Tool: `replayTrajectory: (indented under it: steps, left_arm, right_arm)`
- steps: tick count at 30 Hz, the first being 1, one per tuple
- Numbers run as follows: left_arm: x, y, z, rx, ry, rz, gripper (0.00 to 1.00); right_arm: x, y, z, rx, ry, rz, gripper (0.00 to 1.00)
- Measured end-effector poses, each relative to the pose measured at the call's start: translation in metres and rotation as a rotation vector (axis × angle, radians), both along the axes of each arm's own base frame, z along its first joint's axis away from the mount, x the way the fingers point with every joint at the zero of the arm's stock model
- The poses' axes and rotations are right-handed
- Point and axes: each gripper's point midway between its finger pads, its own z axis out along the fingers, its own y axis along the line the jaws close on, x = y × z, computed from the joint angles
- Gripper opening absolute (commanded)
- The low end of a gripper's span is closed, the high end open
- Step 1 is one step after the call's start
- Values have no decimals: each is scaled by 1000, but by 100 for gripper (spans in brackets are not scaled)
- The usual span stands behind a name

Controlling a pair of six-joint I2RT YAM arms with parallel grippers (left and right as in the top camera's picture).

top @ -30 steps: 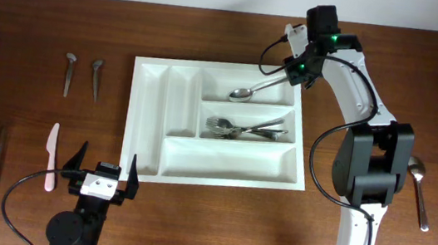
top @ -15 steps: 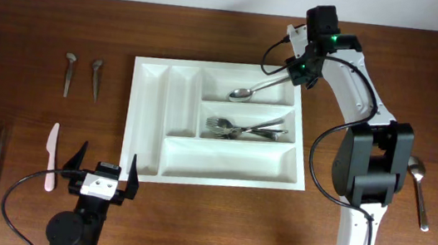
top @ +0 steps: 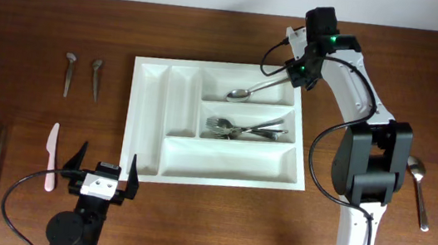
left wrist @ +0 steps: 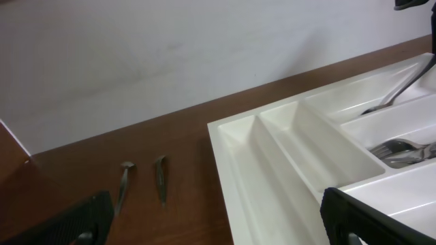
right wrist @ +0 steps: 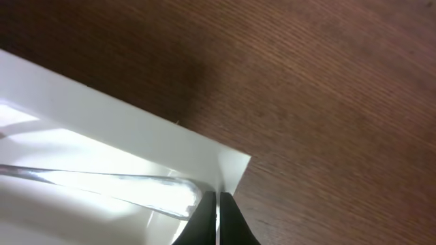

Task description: Pack container

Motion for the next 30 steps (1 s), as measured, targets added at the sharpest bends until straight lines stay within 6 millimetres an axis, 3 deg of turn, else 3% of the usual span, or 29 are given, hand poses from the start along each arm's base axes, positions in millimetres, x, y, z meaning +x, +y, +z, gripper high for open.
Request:
replayTrajectory:
  steps: [14,25,30]
  left_arm:
    - [0,0,0,0,0,0,99]
    - [0,0,0,0,0,0,99]
    - [0,0,0,0,0,0,99]
  right_arm:
    - [-7,8,-2,37,32,19,4]
    - [-13,35,-2,50,37,69,4]
    - [-11,35,-2,52,30,69,4]
